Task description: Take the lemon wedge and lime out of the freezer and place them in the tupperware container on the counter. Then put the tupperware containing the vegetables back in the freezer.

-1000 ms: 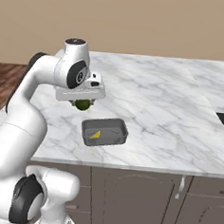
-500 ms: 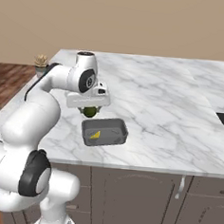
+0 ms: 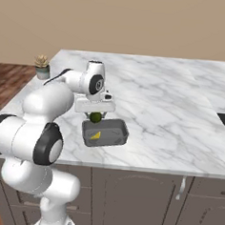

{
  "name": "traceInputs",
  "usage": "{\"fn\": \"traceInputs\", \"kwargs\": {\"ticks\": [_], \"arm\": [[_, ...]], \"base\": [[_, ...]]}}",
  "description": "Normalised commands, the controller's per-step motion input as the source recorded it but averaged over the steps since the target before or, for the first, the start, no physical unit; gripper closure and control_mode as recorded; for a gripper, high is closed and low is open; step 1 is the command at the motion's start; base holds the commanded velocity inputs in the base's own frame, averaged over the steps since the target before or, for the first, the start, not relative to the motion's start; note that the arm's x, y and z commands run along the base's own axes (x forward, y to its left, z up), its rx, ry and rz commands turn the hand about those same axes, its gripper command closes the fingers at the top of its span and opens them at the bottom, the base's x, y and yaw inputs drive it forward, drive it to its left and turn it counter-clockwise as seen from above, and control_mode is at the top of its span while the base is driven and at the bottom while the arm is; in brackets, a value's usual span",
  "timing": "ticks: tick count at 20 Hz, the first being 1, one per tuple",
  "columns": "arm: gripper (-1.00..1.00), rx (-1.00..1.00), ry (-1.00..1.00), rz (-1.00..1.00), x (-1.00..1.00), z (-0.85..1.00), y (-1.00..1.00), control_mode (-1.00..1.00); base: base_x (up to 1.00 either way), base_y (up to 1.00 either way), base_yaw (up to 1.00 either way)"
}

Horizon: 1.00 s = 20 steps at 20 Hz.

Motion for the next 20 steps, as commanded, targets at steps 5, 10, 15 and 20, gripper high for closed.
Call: {"fn": "traceInputs", "kwargs": {"ticks": [5,10,15,20], "arm": [[1.0,0.01,-0.02,0.0,0.29,-0.41,-0.12,-1.0],[1.0,0.05,-0.02,0.01,0.38,-0.41,-0.24,-1.0],[1.0,0.01,-0.06,0.02,0.33,-0.36,-0.09,-1.0],[1.0,0.01,0.0,0.01,0.27,-0.28,-0.04,-1.0]], "base": [[0.0,0.0,0.0],[0.0,0.0,0.0],[0.0,0.0,0.0],[0.0,0.0,0.0]]}}
